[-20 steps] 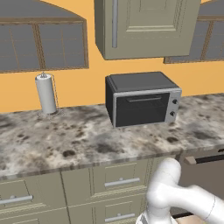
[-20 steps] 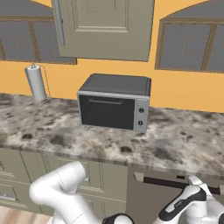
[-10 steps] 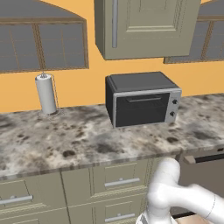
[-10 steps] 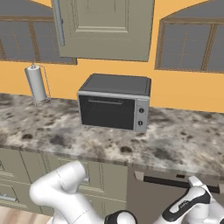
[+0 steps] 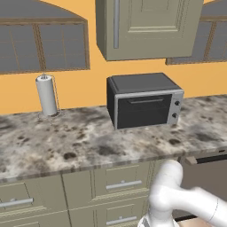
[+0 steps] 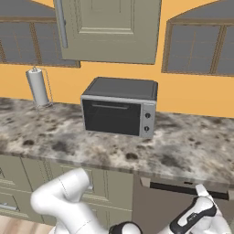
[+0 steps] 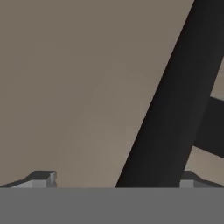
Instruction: Pick up the cup and bowl from the counter, place them in the dishwasher, and close the dishwasher door.
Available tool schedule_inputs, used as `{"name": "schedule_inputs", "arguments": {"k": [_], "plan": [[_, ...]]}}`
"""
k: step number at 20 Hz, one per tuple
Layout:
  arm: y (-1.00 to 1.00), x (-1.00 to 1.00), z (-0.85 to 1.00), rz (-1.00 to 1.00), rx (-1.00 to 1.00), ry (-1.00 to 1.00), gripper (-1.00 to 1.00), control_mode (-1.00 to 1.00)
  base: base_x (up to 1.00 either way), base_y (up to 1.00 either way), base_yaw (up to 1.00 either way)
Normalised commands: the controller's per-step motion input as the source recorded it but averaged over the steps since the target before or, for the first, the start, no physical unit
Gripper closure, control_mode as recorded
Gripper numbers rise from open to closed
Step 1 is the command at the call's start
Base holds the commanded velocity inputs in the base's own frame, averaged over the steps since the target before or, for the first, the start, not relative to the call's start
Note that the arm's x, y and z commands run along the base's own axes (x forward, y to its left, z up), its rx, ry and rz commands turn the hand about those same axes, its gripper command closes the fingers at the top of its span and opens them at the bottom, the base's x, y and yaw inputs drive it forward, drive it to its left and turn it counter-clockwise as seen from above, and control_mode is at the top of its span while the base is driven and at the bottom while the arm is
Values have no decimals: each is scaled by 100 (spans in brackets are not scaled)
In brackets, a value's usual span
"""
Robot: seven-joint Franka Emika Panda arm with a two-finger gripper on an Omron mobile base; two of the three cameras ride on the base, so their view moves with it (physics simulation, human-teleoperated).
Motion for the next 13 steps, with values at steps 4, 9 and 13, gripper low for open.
{"name": "schedule_inputs", "arguments": {"k": [4,9,13], "plan": [[41,74,-100,0,-5,-19,-100,-100,0,0,0],[44,68,-100,0,-15,-20,-100,-100,0,0,0],[58,83,-100,-1,-31,-19,-100,-100,0,0,0]]}}
